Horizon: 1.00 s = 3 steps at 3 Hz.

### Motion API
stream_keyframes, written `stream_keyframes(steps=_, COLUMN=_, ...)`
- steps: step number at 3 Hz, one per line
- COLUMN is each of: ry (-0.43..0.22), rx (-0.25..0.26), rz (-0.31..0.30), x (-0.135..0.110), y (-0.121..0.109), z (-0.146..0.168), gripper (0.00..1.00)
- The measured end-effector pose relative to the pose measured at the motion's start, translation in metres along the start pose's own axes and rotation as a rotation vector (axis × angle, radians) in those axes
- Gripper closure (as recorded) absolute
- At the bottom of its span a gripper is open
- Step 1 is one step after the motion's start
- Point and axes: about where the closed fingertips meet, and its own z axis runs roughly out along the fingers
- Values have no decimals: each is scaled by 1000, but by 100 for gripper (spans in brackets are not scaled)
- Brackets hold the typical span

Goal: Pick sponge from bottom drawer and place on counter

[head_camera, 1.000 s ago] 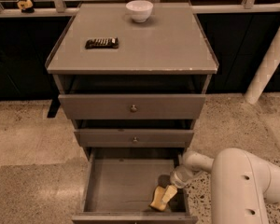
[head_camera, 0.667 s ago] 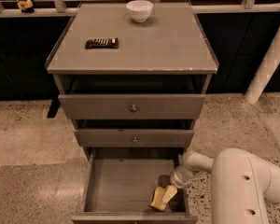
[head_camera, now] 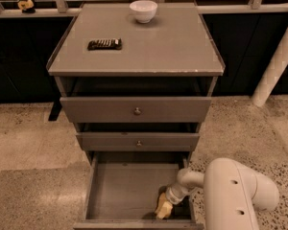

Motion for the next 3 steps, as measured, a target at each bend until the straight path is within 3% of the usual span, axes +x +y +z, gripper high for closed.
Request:
stream_keyframes(steps=1, ry=0, rx=0, rz=0, x=0, y=0, z=0, gripper=0)
stream_keyframes(steps=3, ry=0, rx=0, rz=0, x=0, y=0, z=0, gripper=42)
